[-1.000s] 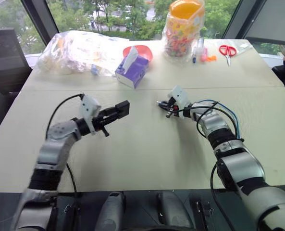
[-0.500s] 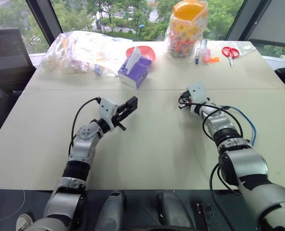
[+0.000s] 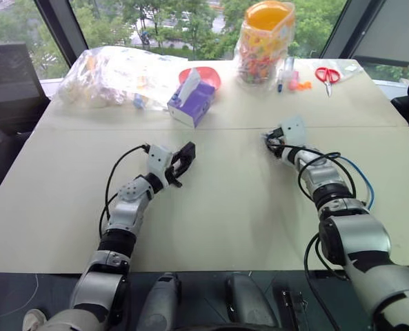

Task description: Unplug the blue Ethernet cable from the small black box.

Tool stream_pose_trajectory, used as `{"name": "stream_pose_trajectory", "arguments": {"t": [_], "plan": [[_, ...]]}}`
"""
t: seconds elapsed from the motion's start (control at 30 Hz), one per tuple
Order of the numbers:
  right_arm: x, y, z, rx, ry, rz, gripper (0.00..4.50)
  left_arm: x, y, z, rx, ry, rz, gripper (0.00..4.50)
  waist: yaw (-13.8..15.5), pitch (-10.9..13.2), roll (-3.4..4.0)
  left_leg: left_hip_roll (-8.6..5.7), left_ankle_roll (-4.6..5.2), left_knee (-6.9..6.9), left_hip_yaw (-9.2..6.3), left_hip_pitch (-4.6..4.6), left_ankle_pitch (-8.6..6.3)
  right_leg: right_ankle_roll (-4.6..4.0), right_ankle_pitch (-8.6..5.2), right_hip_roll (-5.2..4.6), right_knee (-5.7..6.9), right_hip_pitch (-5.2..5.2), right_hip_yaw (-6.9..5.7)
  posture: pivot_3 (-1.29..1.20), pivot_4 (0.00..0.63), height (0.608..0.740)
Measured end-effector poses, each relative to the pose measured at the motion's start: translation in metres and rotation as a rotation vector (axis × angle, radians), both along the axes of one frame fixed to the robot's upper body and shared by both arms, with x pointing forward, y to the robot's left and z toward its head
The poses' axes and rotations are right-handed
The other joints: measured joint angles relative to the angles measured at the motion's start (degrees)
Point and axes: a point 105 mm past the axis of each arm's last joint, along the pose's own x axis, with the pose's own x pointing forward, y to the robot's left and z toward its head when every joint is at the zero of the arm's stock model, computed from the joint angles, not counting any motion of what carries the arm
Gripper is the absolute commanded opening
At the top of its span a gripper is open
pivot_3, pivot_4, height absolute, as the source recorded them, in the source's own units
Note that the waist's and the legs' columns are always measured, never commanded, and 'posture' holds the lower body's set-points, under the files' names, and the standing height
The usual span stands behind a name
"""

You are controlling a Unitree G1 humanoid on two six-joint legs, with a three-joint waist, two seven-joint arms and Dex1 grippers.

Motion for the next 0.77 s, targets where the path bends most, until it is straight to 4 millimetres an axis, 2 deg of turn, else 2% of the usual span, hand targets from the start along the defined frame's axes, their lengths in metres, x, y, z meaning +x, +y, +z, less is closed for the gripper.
{"name": "stream_pose_trajectory", "arguments": {"t": [0.03,0.07,0.1,0.23,0.37,0.53,0.63,0.77], "plan": [[0.0,-0.001,0.001,0.003,-0.002,-0.002,4.5,-0.001,0.001,0.0,0.0,0.001,-0.001,3.81,-0.01,0.0,0.0,0.0,0.0,-0.02,0.0,0.0,0.0,0.0,0.0,0.0,0.0,-0.01,0.0,0.0,0.15,0.74],[0.0,0.0,0.003,0.008,-0.006,0.003,4.5,-0.003,0.002,-0.001,0.001,0.0,0.001,4.35,-0.18,0.0,0.0,0.0,0.0,-0.03,0.0,0.0,0.0,0.0,0.0,0.0,0.0,-0.03,0.0,0.0,0.15,0.74],[0.0,0.0,0.003,0.012,-0.006,0.01,4.5,-0.005,0.004,0.0,0.001,0.0,0.0,4.43,-0.29,0.0,0.01,0.0,0.0,-0.05,0.01,0.0,0.0,0.0,0.0,0.0,0.0,-0.04,0.01,0.0,0.15,0.74],[-0.002,0.007,0.003,0.033,-0.011,0.058,4.5,-0.016,0.01,-0.001,-0.012,0.01,-0.02,4.43,-0.7,0.0,0.02,0.01,0.0,-0.11,0.01,-0.02,0.0,0.01,-0.01,0.0,0.0,-0.09,0.01,0.0,0.15,0.74],[-0.009,0.016,0.003,0.088,-0.006,0.164,4.5,-0.031,0.03,0.001,-0.034,0.044,-0.006,4.43,-1.42,0.05,0.04,0.01,0.0,-0.16,0.0,-0.08,-0.01,0.01,-0.01,0.0,0.01,-0.2,0.01,0.0,0.15,0.74],[-0.029,0.014,0.025,0.162,-0.03,0.322,4.5,-0.05,0.062,0.028,-0.059,0.026,0.021,4.43,-1.17,0.1,0.09,0.02,0.0,-0.13,-0.01,-0.13,-0.01,0.02,-0.01,-0.02,0.01,-0.21,0.0,0.0,0.15,0.74],[-0.059,0.014,0.033,0.219,0.011,0.478,4.5,-0.069,0.069,0.034,-0.052,0.055,0.003,4.43,-0.64,0.1,0.08,0.02,0.04,-0.14,-0.01,-0.13,-0.04,0.02,-0.03,-0.03,-0.11,-0.14,0.0,0.0,0.15,0.74],[-0.11,0.006,0.017,0.332,0.177,0.607,4.5,-0.092,0.075,0.029,-0.062,0.124,0.006,4.43,0.17,0.11,0.07,0.02,0.08,-0.1,0.02,-0.15,-0.08,-0.2,-0.17,-0.06,-0.19,-0.12,0.0,0.0,0.15,0.74]]}}
